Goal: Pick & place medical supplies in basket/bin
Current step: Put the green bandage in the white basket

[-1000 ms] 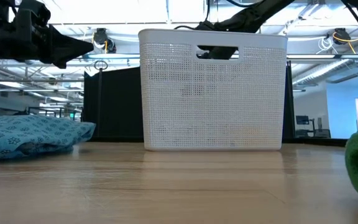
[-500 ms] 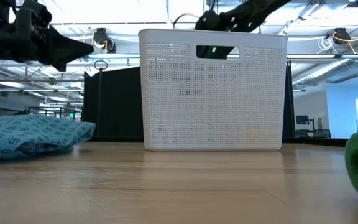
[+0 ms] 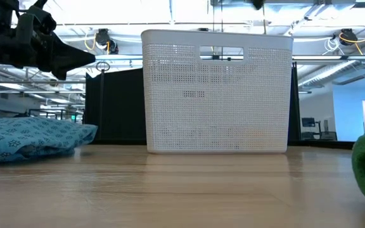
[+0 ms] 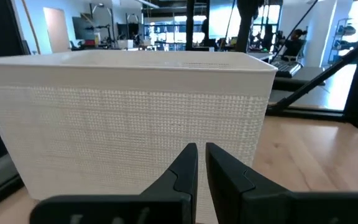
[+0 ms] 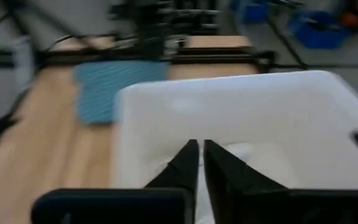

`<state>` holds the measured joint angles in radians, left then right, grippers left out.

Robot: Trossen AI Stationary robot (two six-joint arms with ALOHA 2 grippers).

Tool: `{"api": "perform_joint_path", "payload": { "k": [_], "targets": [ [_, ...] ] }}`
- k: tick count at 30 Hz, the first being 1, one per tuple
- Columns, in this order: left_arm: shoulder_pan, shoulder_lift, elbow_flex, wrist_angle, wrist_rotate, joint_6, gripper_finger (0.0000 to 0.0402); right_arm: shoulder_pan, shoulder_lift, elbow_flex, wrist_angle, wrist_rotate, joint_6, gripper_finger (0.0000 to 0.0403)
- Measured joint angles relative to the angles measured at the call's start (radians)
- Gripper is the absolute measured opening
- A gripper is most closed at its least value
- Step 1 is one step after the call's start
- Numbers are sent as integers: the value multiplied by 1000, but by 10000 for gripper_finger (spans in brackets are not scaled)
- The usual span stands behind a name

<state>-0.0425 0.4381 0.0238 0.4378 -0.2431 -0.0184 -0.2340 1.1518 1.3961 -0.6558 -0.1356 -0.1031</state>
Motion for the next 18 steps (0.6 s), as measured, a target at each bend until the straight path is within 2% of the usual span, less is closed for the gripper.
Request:
{"api": "perform_joint_path", "payload": {
  "k": [4, 9, 13, 18],
  "targets": [
    [0, 0, 0, -1, -2, -18, 37, 116, -160, -116, -1, -9, 2, 11],
    [0, 0, 0, -1, -2, -44, 37, 255, -385, -356, 222, -78, 54, 2],
    [0, 0, 0, -11, 6, -55, 37, 341, -543, -569, 385, -14, 79, 1],
    [0, 0, 0, -30, 9, -45, 37, 377, -666, -811, 592, 27, 80, 1]
  ]
}}
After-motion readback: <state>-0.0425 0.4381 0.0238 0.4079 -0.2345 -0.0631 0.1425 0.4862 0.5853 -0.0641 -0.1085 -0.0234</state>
